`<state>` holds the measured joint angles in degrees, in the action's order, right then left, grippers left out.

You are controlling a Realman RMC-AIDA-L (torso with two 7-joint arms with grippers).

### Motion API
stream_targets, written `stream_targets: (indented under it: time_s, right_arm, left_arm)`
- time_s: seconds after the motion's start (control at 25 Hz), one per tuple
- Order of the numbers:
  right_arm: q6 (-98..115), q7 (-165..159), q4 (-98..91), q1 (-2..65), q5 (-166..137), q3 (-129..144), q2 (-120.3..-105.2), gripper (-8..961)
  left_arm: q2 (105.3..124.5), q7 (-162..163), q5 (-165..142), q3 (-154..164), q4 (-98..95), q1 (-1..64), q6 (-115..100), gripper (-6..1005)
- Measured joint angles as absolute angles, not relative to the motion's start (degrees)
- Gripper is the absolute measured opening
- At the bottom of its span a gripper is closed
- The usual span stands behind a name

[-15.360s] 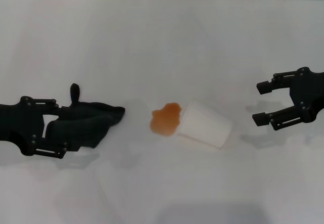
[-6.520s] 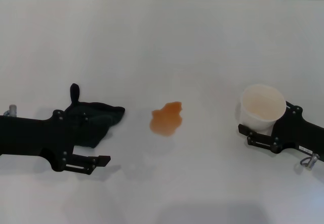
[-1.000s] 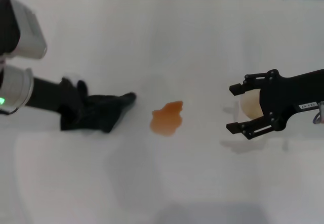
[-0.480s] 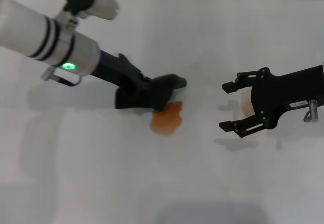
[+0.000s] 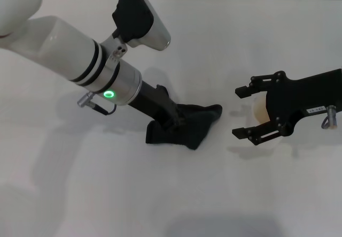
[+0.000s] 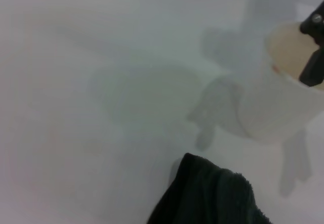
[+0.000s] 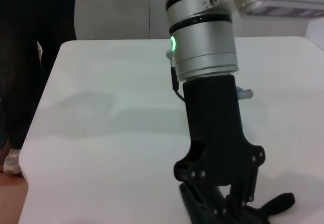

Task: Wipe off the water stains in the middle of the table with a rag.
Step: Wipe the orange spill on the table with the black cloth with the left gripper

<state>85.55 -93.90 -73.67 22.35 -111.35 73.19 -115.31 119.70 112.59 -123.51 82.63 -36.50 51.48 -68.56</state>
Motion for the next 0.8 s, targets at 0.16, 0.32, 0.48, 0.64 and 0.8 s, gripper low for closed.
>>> stream_targets:
  time_s: [0.16,0.32,0.48,0.64,0.8]
  right_arm:
    - [85.4,-93.7,-73.7,22.4,-111.4,73.2,-115.24,869]
    - [85.4,-93.6,-73.6,22.3,-111.3,73.2,-115.22,869]
    - [85.4,-93.6,-73.7,22.2,-110.8,73.3,-115.28,869]
    - [85.3,-93.5,-73.7,22.2,-110.7,73.4,-115.29,869]
    - [85.3,-93.5,-73.7,22.3,-110.3,73.6,-115.31,870]
  left_arm:
    - [119.79,115.5,-123.3,86.0,-42.2,47.4,-68.4,98]
    - [119.8,120.2,-124.1,91.8,-51.4,41.5,-66.9,97]
    - [119.76,122.6,-126.2,93.9,-56.3,37.8,-65.8,97]
    - [119.48,122.5,-128.2,90.4,-54.9,36.9,-63.5,97]
    - [119.29,121.9,-129.9,84.6,-50.8,37.9,-60.9,97]
